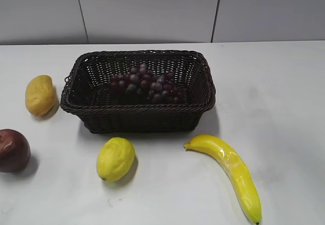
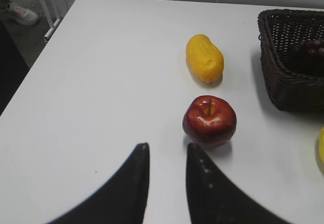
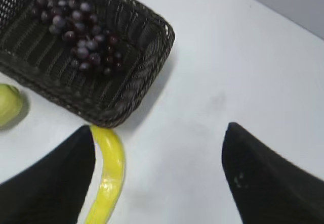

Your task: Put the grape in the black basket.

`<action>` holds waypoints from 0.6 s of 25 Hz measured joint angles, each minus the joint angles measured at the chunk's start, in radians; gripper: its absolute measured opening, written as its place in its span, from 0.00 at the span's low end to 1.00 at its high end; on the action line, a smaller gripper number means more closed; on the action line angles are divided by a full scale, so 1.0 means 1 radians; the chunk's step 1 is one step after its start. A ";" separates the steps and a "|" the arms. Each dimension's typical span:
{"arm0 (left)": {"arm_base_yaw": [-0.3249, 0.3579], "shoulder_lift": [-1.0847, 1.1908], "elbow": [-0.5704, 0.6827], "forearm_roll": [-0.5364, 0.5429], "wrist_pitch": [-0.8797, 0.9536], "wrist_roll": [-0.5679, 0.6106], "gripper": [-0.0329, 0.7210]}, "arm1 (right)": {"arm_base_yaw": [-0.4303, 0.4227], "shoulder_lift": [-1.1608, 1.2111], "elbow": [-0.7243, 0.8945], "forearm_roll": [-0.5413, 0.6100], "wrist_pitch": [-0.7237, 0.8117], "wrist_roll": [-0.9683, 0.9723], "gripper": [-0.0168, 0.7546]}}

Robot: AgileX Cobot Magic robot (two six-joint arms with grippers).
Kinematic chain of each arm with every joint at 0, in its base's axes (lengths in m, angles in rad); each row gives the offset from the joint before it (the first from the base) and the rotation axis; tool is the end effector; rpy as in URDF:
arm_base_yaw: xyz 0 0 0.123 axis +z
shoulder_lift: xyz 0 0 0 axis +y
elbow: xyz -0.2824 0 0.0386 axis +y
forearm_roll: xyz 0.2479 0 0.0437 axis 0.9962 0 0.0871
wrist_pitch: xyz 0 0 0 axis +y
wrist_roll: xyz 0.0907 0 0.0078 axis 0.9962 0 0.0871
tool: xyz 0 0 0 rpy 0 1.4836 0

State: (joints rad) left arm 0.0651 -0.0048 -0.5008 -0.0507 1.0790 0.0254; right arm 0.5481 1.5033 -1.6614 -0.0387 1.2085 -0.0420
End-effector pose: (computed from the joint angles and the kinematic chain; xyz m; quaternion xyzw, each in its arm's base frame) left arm -0.0062 -0.0045 0.2760 -0.0157 0.8561 -0.0020 0.5166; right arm 0.2657 0.1583 0.4148 -0.2785 0.9125 0.0562 0.2944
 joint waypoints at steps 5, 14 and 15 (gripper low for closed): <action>0.000 0.000 0.000 0.000 0.000 0.000 0.35 | 0.000 -0.190 0.309 -0.002 0.001 0.042 0.79; 0.000 0.000 0.000 0.000 0.000 0.000 0.35 | -0.001 -0.482 0.783 -0.005 -0.075 0.151 0.79; 0.000 0.000 0.000 0.000 0.000 0.000 0.35 | -0.008 -0.509 0.817 -0.005 -0.081 0.161 0.79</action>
State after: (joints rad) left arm 0.0651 -0.0048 -0.5008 -0.0507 1.0790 0.0254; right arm 0.5406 0.9938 -0.8441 -0.0433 1.1276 0.1188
